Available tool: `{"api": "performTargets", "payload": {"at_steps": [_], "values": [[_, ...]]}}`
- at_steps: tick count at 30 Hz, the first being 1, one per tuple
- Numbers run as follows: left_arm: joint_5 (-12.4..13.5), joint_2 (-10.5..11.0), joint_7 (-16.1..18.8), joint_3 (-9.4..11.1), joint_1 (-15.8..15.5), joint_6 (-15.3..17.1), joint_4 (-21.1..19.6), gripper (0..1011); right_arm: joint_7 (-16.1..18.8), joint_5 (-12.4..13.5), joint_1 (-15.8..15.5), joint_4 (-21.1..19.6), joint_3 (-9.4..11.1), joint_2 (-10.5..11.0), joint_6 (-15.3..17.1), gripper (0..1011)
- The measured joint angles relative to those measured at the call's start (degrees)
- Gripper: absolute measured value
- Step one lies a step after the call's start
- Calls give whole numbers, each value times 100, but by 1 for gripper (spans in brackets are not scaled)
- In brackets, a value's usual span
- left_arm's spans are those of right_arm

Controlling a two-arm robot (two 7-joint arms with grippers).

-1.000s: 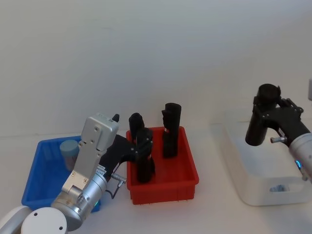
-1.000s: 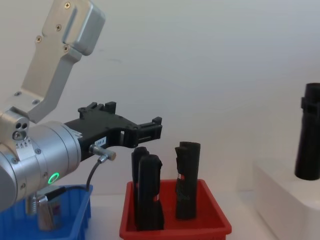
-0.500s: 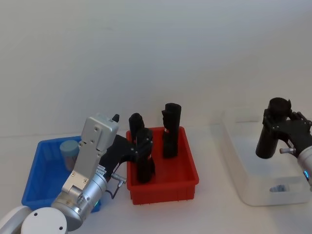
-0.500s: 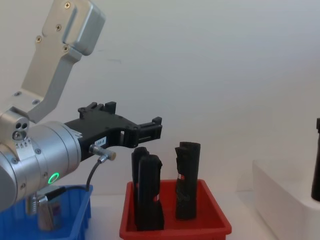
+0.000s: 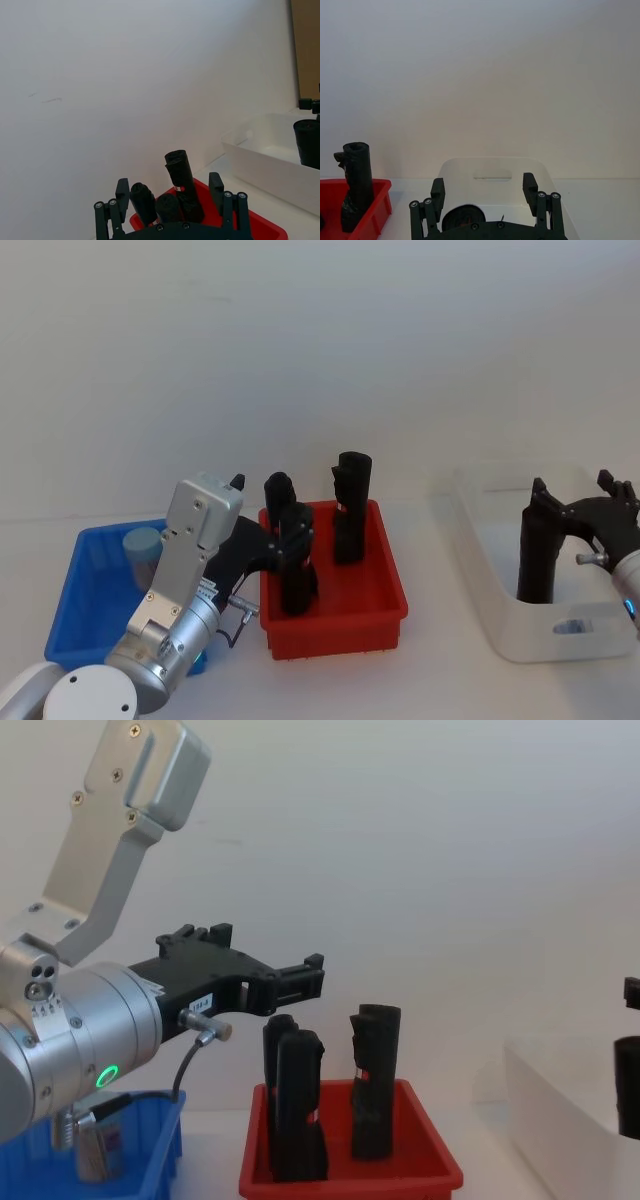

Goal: Pick the cotton swabs from the blue box and place them into the white box.

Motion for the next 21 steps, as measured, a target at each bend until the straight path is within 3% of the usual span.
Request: {"api": "performTargets", "payload": {"at_steps": [3,21], "values": [[0,0,0,0,0,0,0,1004,5,3,-5,8,7,0,-32,1002],[0,0,0,0,0,0,0,1004,20,5,-64,-61,54,13,-151,1002]]}}
